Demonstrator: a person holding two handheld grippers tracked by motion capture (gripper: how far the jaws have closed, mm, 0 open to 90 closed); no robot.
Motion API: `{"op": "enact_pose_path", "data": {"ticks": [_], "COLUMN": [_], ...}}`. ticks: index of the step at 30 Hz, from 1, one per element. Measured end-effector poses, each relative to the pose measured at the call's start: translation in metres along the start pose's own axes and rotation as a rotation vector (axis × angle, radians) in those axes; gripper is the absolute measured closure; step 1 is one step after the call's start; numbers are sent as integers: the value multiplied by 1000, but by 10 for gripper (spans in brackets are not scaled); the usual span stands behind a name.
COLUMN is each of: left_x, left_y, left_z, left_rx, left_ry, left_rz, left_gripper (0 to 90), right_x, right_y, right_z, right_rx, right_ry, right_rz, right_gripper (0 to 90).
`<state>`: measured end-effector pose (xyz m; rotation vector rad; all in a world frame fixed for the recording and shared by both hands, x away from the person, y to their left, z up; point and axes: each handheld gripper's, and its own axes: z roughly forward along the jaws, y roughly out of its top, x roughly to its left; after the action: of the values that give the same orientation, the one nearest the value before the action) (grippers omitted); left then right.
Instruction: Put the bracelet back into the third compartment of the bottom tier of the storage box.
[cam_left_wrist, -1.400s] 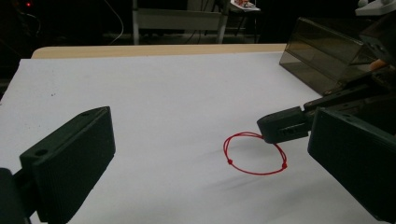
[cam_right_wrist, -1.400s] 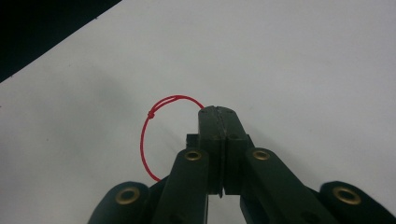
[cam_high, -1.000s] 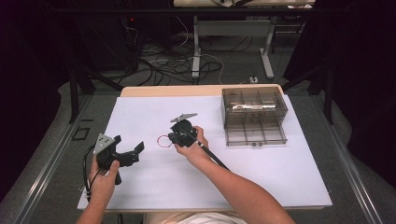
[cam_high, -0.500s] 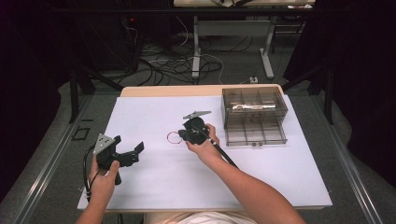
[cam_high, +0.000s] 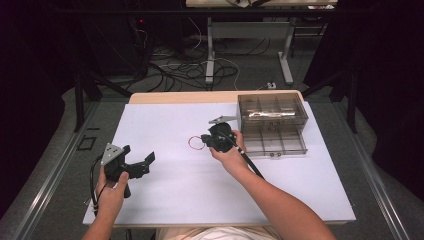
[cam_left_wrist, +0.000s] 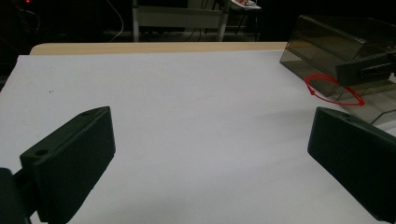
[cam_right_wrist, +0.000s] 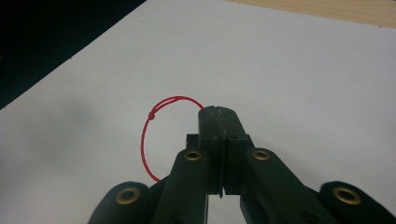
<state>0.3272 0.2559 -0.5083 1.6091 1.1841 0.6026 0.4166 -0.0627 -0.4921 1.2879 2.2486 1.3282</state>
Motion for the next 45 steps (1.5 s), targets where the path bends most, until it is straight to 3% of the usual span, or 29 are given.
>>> {"op": "enact_pose_path", "data": {"ticks": [20, 33, 45], "left_x": [2, 1, -1], "left_y": [-1, -1, 0], "left_z": [2, 3, 3], "left_rx": [8, 2, 9], "left_ry": [13, 21, 8], "left_rz": [-5, -4, 5], "left_gripper": [6, 7, 7], "right_x": [-40, -70, -87], "right_y": [-8, -22, -26], "right_z": [-42, -65, -88], "right_rx": [-64, -73, -109], "right_ry": [-30, -88, -129], "right_rz": [78, 113, 131], "right_gripper": [900, 900, 900]}}
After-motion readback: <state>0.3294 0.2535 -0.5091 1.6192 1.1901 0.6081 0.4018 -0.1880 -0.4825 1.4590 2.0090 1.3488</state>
